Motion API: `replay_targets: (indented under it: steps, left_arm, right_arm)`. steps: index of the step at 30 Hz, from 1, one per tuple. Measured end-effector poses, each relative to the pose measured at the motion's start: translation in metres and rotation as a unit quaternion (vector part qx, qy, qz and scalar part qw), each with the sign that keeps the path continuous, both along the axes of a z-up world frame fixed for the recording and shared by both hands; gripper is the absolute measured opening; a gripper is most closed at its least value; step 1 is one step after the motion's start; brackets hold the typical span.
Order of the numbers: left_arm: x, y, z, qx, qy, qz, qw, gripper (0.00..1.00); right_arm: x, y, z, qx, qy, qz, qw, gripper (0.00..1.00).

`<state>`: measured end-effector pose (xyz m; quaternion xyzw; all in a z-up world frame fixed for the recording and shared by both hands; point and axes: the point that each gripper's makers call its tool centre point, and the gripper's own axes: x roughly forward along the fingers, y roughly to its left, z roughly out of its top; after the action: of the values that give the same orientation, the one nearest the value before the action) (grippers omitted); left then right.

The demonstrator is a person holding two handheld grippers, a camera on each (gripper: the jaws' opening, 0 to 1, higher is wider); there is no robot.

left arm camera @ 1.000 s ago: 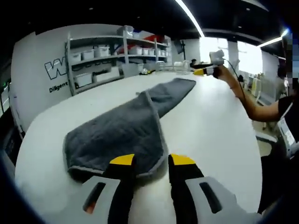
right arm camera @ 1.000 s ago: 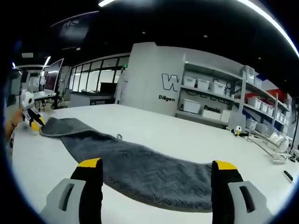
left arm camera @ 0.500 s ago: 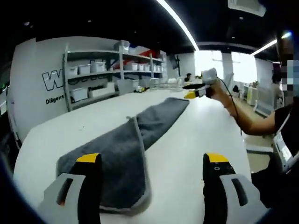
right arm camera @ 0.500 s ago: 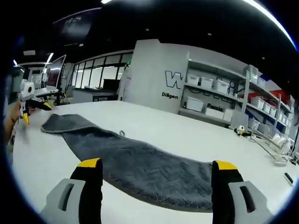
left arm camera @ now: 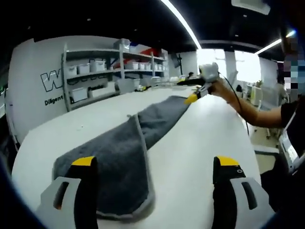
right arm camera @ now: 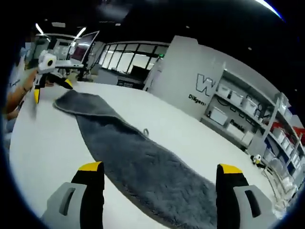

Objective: Open the folded towel by lifting each exposed corner and separating the folded layers until the towel lies flat within the target outline without major curled edges

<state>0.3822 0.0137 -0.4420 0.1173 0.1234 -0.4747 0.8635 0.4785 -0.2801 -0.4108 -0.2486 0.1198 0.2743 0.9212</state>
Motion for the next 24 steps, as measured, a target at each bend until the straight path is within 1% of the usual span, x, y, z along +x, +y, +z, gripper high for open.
replay_targets:
  steps: [1, 3, 4, 6, 7, 8, 10, 12, 13, 14, 15, 16, 19, 21, 23, 24]
  left_arm:
    - [-0.001, 0.000, 0.001, 0.001, -0.002, 0.000, 1.0000, 0.99]
    - [-0.004, 0.001, 0.001, 0.007, 0.000, -0.003, 1.0000, 0.99]
    - [-0.005, 0.001, 0.002, 0.008, 0.001, -0.003, 1.0000, 0.99]
    - [-0.013, 0.000, 0.003, 0.016, -0.001, -0.005, 0.9999, 0.99]
    - [-0.016, -0.001, 0.004, 0.016, -0.003, -0.006, 0.9998, 0.99]
    - [-0.017, -0.001, 0.005, 0.016, -0.003, -0.006, 0.9999, 0.99]
    - [-0.024, -0.005, 0.007, 0.011, 0.000, -0.013, 0.9998, 0.99]
    - [-0.029, -0.008, 0.006, 0.014, 0.003, -0.020, 0.9997, 0.99]
    - [-0.031, -0.008, 0.005, 0.016, 0.003, -0.021, 0.9996, 0.99]
    - [-0.032, -0.010, 0.004, 0.018, 0.003, -0.021, 0.9996, 0.99]
    - [-0.032, -0.010, 0.003, 0.019, 0.004, -0.021, 0.9996, 0.99]
    - [-0.033, -0.010, 0.002, 0.020, 0.005, -0.021, 0.9996, 0.99]
    - [-0.034, -0.011, -0.003, 0.015, 0.011, -0.019, 0.9996, 0.99]
    - [-0.035, -0.010, -0.007, 0.016, 0.016, -0.019, 0.9996, 0.99]
    - [-0.036, -0.009, -0.010, 0.018, 0.018, -0.017, 0.9995, 0.99]
    - [-0.037, -0.008, -0.011, 0.019, 0.018, -0.018, 0.9995, 0.99]
  right_arm:
    - [0.002, 0.008, 0.001, -0.001, 0.002, 0.014, 0.9999, 0.99]
    - [0.007, 0.027, 0.002, -0.022, 0.005, 0.045, 0.9987, 0.99]
    - [0.011, 0.032, 0.002, -0.032, 0.004, 0.049, 0.9983, 0.98]
    - [0.023, 0.050, 0.001, -0.065, 0.001, 0.066, 0.9957, 0.95]
    - [0.026, 0.056, 0.000, -0.068, 0.001, 0.072, 0.9951, 0.93]
    - [0.028, 0.061, 0.000, -0.068, 0.001, 0.077, 0.9947, 0.88]
    - [0.040, 0.080, -0.004, -0.073, 0.003, 0.092, 0.9931, 0.82]
    - [0.046, 0.090, -0.010, -0.093, 0.008, 0.107, 0.9898, 0.78]
    - [0.052, 0.096, -0.015, -0.112, 0.010, 0.114, 0.9871, 0.76]
    - [0.057, 0.100, -0.017, -0.119, 0.008, 0.113, 0.9864, 0.74]
    - [0.061, 0.104, -0.019, -0.121, 0.008, 0.114, 0.9861, 0.72]
    - [0.062, 0.105, -0.020, -0.122, 0.009, 0.115, 0.9859, 0.67]
    - [0.072, 0.121, -0.025, -0.114, 0.014, 0.125, 0.9855, 0.51]
    - [0.076, 0.129, -0.029, -0.115, 0.017, 0.133, 0.9842, 0.47]
    - [0.077, 0.135, -0.036, -0.132, 0.028, 0.147, 0.9800, 0.42]
    - [0.079, 0.137, -0.037, -0.133, 0.028, 0.147, 0.9799, 0.39]
